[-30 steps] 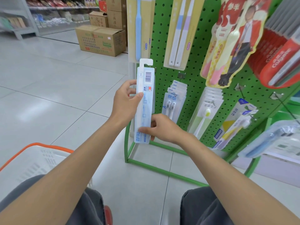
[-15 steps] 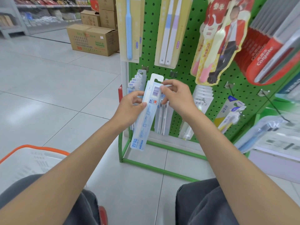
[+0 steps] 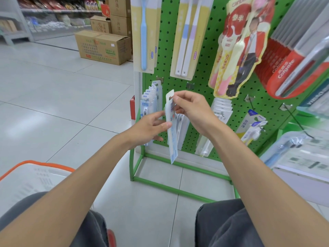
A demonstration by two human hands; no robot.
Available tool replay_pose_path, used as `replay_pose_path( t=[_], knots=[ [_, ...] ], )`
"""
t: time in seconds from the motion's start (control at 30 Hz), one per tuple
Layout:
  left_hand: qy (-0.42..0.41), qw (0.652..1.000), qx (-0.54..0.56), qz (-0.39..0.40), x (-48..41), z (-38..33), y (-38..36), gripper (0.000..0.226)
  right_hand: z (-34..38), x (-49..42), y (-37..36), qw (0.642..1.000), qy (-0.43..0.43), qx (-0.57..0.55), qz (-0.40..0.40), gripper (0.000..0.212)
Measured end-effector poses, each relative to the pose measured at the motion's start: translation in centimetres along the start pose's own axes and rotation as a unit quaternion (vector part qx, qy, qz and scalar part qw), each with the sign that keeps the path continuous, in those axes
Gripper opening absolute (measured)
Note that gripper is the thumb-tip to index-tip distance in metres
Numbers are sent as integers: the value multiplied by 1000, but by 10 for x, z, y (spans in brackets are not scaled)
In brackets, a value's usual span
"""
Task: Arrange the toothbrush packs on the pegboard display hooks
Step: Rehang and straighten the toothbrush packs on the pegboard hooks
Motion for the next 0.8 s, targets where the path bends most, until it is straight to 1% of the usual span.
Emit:
replay_pose_path(
  t=[0.07, 0.17, 0.2, 0.27, 0.37, 0.43, 0.47, 0.53, 0.57, 0.67, 0.73, 0.77, 0.8],
  knots=[
    [0, 1000, -20, -25, -2, 3, 1, 56, 2, 2, -5, 1000, -20, -5, 17, 12],
    [-23, 998, -30, -59, -6, 3, 3, 38, 4, 3, -11, 999, -37, 0, 28, 29],
    [-35, 996, -38, -75, -6, 3, 4, 34, 5, 3, -13, 999, -37, 11, 30, 31],
    [-62, 988, -79, -115, -6, 2, 7, 35, 6, 5, -17, 998, -38, 31, 42, 29],
    [-75, 976, -135, -157, -6, 4, 10, 47, 7, 7, -21, 997, -41, 38, 49, 19],
    [-65, 967, -168, -180, -6, 6, 12, 48, 11, 9, -21, 997, -16, 71, 30, 10],
    [-67, 957, -206, -193, -6, 7, 14, 48, 13, 9, -21, 994, 12, 106, 22, 9],
    [-80, 926, -300, -216, -6, 8, 15, 47, 17, 11, -23, 979, 76, 191, 2, 11],
    [-84, 916, -323, -224, -6, 8, 15, 47, 17, 11, -24, 969, 97, 228, -13, 13],
    [-80, 915, -328, -222, -9, 13, 16, 53, 13, 7, -26, 943, 123, 302, -62, 20],
    [-82, 919, -319, -218, -11, 13, 17, 64, 11, 1, -24, 933, 132, 321, -95, 22],
    [-84, 920, -309, -224, -12, 12, 19, 67, 11, -3, -22, 929, 136, 324, -112, 23],
    [-82, 921, -297, -237, -13, 10, 20, 64, 10, -7, -20, 926, 139, 327, -126, 24]
  ],
)
Point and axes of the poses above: each hand's wrist, its own x-axis away from the middle knuckle, its own y-axis out of the back of the hand, z = x × y, the point moved 4 cm from there along -x, towards the middle knuckle, and after that the axes turned 12 degrees about -z, right-handed, at the moved point
